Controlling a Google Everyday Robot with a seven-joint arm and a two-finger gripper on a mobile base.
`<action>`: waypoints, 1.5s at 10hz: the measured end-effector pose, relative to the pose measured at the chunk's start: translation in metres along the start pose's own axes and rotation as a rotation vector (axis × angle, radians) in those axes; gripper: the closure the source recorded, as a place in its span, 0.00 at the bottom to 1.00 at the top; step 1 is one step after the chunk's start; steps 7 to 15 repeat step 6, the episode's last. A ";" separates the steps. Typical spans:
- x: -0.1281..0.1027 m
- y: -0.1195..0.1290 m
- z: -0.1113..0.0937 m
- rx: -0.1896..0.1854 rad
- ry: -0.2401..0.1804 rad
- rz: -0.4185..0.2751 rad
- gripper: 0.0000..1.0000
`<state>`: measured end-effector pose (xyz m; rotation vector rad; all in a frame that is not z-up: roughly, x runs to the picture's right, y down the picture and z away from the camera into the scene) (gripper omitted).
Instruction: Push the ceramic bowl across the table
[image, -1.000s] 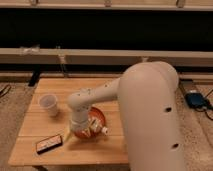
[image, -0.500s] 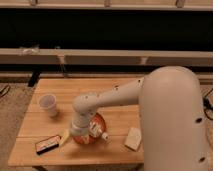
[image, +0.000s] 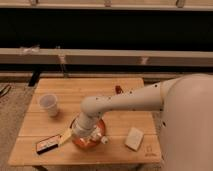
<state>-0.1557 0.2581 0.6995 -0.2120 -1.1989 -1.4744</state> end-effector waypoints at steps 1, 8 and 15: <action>0.005 -0.002 -0.014 -0.034 0.034 -0.023 0.20; 0.034 0.002 -0.062 -0.272 0.131 -0.124 0.20; 0.034 0.002 -0.062 -0.272 0.131 -0.124 0.20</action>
